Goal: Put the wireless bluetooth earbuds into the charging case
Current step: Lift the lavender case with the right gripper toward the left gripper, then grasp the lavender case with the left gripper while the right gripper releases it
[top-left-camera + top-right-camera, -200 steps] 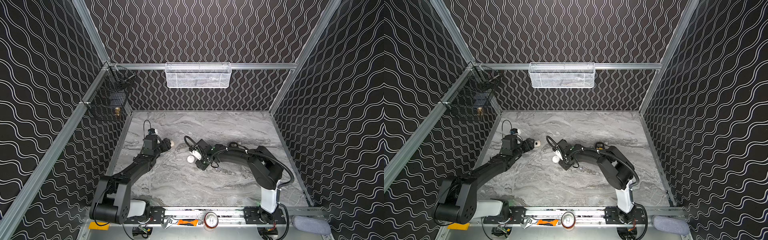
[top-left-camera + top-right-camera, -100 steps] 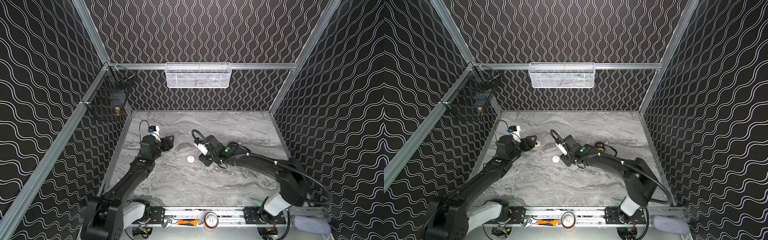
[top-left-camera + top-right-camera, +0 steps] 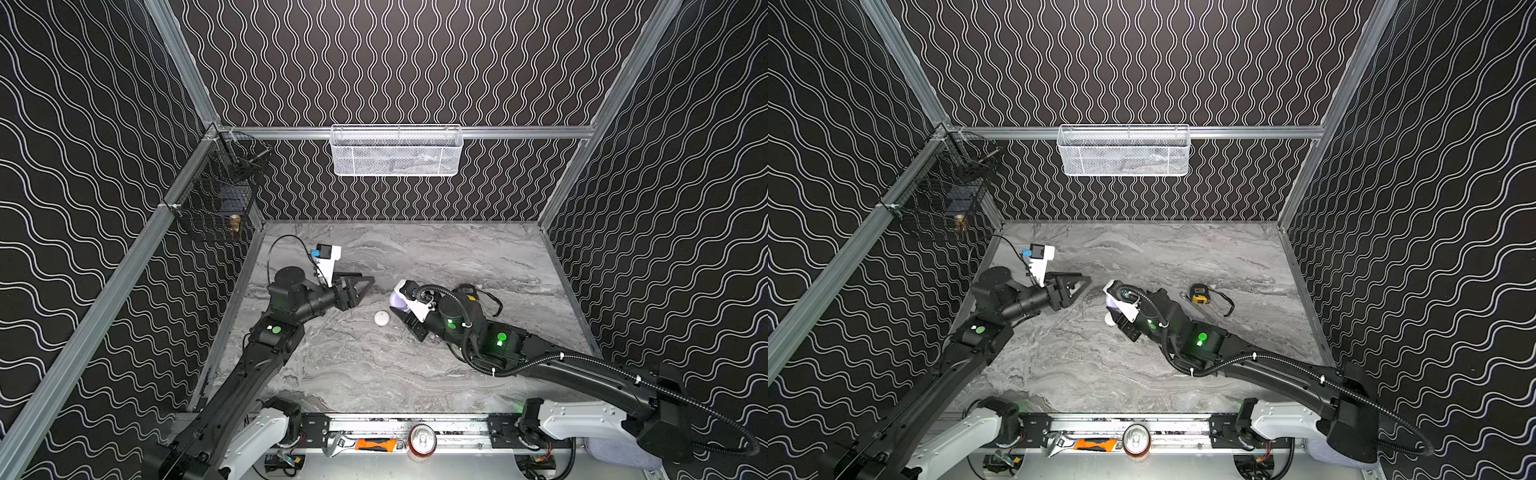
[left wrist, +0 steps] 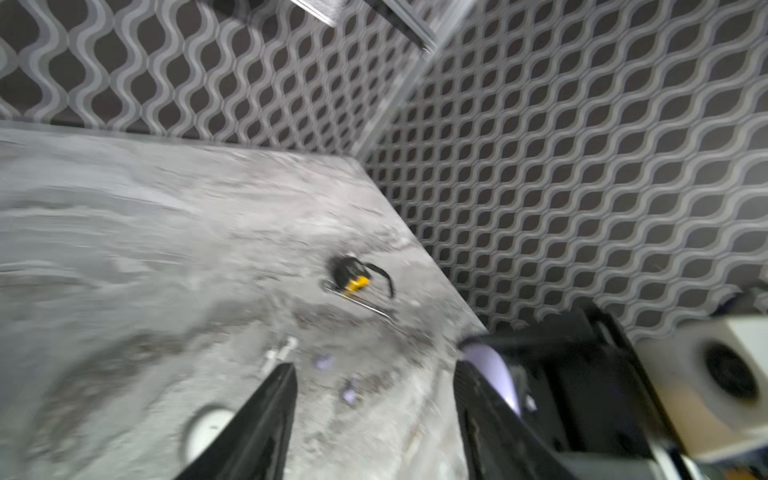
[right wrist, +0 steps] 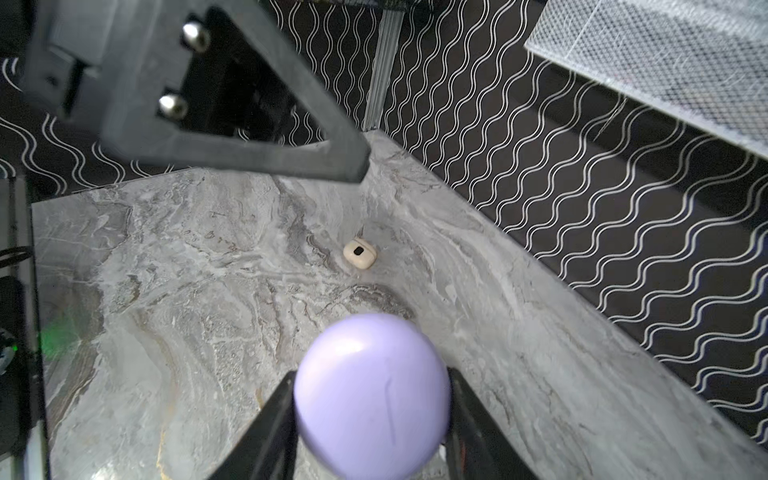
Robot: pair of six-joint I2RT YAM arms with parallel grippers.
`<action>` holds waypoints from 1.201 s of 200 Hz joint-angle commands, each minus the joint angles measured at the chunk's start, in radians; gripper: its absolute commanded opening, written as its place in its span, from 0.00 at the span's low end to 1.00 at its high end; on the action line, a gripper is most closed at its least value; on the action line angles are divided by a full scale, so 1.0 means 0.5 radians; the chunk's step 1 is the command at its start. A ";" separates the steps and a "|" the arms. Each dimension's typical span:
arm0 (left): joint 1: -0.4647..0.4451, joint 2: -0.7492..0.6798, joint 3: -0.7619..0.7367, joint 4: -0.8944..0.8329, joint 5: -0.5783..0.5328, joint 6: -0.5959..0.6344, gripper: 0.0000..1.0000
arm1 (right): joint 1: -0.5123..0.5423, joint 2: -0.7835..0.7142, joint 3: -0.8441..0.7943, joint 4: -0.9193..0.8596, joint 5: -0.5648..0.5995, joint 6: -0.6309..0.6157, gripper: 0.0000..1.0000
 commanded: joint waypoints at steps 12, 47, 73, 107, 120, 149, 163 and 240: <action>-0.144 -0.091 0.036 -0.117 0.039 0.178 0.60 | 0.031 -0.011 -0.012 0.191 0.207 -0.226 0.25; -0.203 -0.151 0.035 -0.154 0.079 0.235 0.56 | 0.035 -0.121 -0.139 0.324 0.270 -0.327 0.24; -0.249 -0.146 0.074 -0.209 0.103 0.289 0.56 | 0.080 -0.197 -0.197 0.398 0.251 -0.358 0.24; -0.352 -0.106 0.134 -0.268 0.089 0.343 0.56 | 0.162 -0.150 -0.192 0.450 0.335 -0.424 0.24; -0.393 -0.085 0.159 -0.317 0.058 0.372 0.55 | 0.180 -0.127 -0.180 0.465 0.344 -0.436 0.24; -0.478 -0.068 0.190 -0.391 -0.029 0.427 0.52 | 0.212 -0.089 -0.147 0.468 0.373 -0.470 0.24; -0.501 -0.054 0.212 -0.447 -0.062 0.456 0.51 | 0.219 -0.084 -0.142 0.478 0.383 -0.480 0.24; -0.535 -0.001 0.228 -0.461 -0.089 0.483 0.36 | 0.274 -0.050 -0.149 0.531 0.477 -0.549 0.24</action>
